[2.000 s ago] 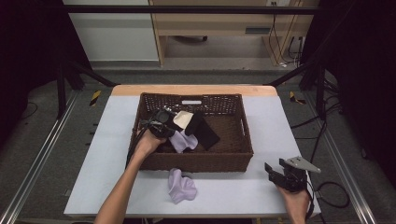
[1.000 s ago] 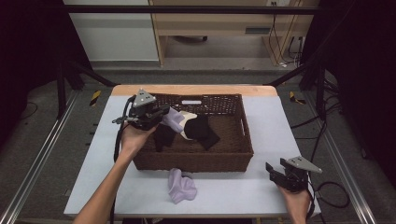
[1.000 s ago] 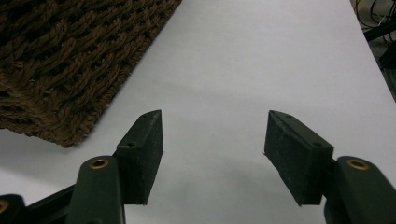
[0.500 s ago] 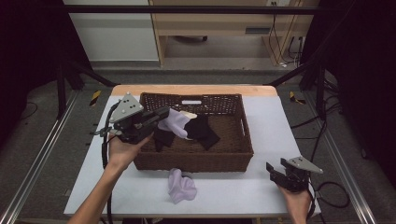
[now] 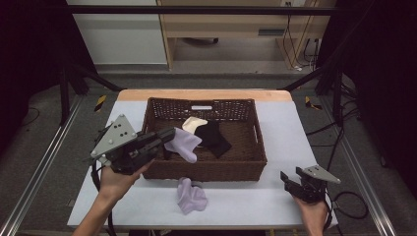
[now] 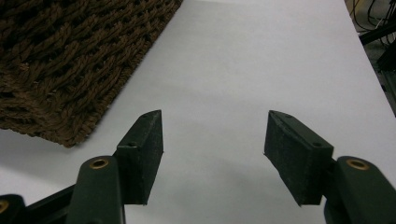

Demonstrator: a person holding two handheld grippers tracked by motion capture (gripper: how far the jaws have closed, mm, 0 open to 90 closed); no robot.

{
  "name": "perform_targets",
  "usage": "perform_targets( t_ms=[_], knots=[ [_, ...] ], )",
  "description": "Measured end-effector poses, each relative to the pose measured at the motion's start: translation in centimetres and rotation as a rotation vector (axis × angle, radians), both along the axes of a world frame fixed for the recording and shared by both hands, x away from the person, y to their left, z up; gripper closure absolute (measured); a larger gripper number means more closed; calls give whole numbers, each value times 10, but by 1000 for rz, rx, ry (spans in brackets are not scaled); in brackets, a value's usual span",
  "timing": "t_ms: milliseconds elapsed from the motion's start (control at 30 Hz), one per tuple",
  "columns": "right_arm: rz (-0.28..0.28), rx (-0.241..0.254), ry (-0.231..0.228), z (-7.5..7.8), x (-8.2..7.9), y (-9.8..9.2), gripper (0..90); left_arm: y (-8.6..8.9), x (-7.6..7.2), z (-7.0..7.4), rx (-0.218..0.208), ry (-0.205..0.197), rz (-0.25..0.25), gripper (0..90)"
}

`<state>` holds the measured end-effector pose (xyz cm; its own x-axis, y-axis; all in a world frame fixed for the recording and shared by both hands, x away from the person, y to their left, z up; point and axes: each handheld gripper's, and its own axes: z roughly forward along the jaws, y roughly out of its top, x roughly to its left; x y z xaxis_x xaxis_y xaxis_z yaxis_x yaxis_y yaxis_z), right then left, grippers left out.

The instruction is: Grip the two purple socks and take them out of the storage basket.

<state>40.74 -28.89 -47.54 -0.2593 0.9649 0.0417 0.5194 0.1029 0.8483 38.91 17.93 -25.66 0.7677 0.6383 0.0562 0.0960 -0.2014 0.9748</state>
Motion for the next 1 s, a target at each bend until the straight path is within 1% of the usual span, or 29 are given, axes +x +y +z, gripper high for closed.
perform_targets(
  t_ms=[33,67,100,200,233,267,367,400,467,500,533,600,633,700,733,767,800,833,867,933,967,1000],
  knots=[
    [1,0,-1,0,0,0,375,1,-3,-1,0,2,-9,866],
    [0,0,0,0,0,0,375,1,-3,-1,0,2,-9,866],
    [2,-1,-2,0,0,0,375,1,-9,-4,-4,2,-20,866],
    [3,-1,-3,0,-1,0,376,2,-17,-12,5,11,-36,865],
    [3,-1,-3,0,-1,0,376,2,-17,-12,5,11,-36,865],
    [3,-4,-6,0,-1,0,376,2,-22,-18,7,17,-42,865],
    [3,-3,-6,0,-1,1,376,4,-26,-31,6,41,-52,865],
    [3,-3,-6,0,-1,1,376,4,-26,-31,6,41,-52,865],
    [4,-1,-2,1,-1,1,376,6,-28,-45,7,70,-52,865],
    [3,-2,-3,0,-1,1,376,6,-28,-45,7,70,-52,865],
    [3,-2,-2,0,-1,1,376,7,-29,-55,14,91,-54,865],
    [3,-2,-1,0,-1,1,376,8,-29,-65,18,117,-59,865],
    [3,-2,-1,0,-1,1,376,8,-29,-65,18,117,-59,865],
    [3,-4,-1,0,-1,1,376,7,-30,-82,43,150,-61,865],
    [3,-4,-1,0,-1,1,376,7,-30,-82,43,150,-61,865],
    [5,-8,1,0,-1,1,374,8,-28,-94,40,187,-63,865],
    [5,-8,1,0,-1,1,374,8,-28,-94,40,187,-63,865],
    [5,-7,-2,0,-1,1,373,8,-27,-102,48,205,-56,865],
    [5,-9,-3,-1,-1,1,372,8,-25,-114,73,228,-40,865],
    [6,-11,0,-1,0,1,371,8,-22,-129,88,265,-29,864],
    [6,-11,0,-1,0,1,371,8,-22,-129,88,265,-29,864],
    [6,-13,-2,-1,0,1,371,7,-16,-141,116,293,-7,864]
  ],
)
